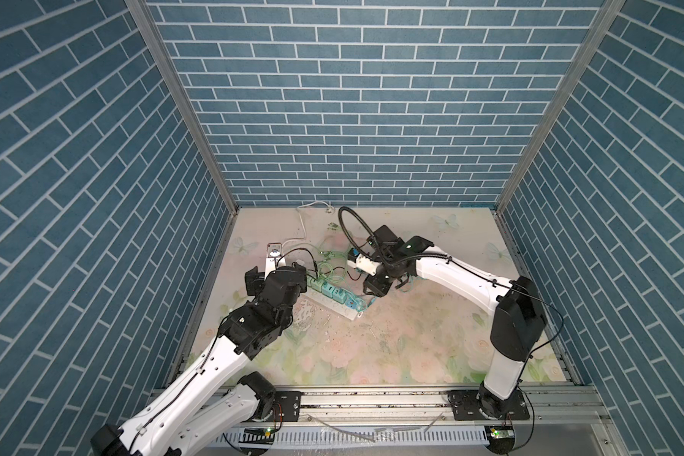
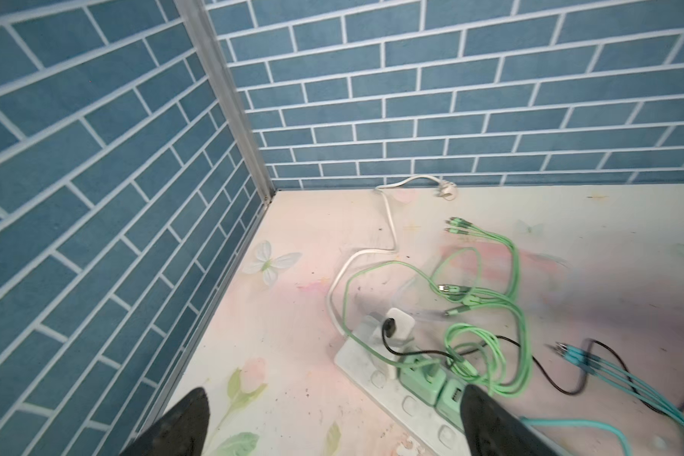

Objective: Insert the plug

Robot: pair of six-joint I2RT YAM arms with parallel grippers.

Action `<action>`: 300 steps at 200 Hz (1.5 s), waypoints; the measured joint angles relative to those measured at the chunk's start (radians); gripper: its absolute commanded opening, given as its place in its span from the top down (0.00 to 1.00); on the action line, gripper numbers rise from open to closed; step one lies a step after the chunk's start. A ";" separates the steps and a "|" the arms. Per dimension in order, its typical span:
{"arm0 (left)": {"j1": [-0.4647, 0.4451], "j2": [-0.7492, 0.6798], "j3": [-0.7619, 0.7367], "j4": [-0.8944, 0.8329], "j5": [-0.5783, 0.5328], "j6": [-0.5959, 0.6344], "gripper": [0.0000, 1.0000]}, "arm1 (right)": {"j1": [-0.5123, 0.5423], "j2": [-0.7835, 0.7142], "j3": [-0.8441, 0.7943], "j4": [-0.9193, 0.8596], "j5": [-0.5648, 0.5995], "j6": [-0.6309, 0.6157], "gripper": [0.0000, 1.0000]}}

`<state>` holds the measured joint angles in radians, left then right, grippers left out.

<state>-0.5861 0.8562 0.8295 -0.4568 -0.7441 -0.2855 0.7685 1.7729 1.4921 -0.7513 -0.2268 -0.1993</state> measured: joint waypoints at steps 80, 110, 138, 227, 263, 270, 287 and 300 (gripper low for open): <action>0.266 0.245 0.006 0.164 0.037 -0.031 0.00 | -0.657 -0.444 -0.512 0.500 0.123 0.382 0.50; 0.351 0.336 0.006 0.274 0.041 -0.001 0.00 | -0.822 -0.448 -0.590 0.583 0.205 0.499 0.50; 0.420 0.381 -0.024 0.386 0.077 0.025 0.00 | -0.886 -0.367 -0.581 0.646 0.296 0.549 0.50; 0.540 0.420 -0.241 0.751 0.191 0.168 0.00 | -0.909 -0.094 -0.312 0.806 0.422 0.570 0.44; 0.553 0.419 -0.329 0.868 0.238 0.200 0.00 | -0.906 -0.008 -0.176 0.877 0.327 0.595 0.32; 0.554 0.419 -0.341 0.883 0.249 0.201 0.00 | -0.904 0.003 -0.174 0.905 0.304 0.596 0.26; 0.555 0.417 -0.370 0.925 0.265 0.202 0.01 | -0.893 0.026 -0.175 0.958 0.260 0.599 0.22; 0.556 0.417 -0.383 0.947 0.278 0.203 0.00 | -0.880 0.036 -0.176 0.985 0.229 0.594 0.20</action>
<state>-0.0303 1.2736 0.4461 0.4900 -0.4656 -0.0830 -0.1116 1.8088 1.3159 0.2340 0.0025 0.3950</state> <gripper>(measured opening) 0.995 0.776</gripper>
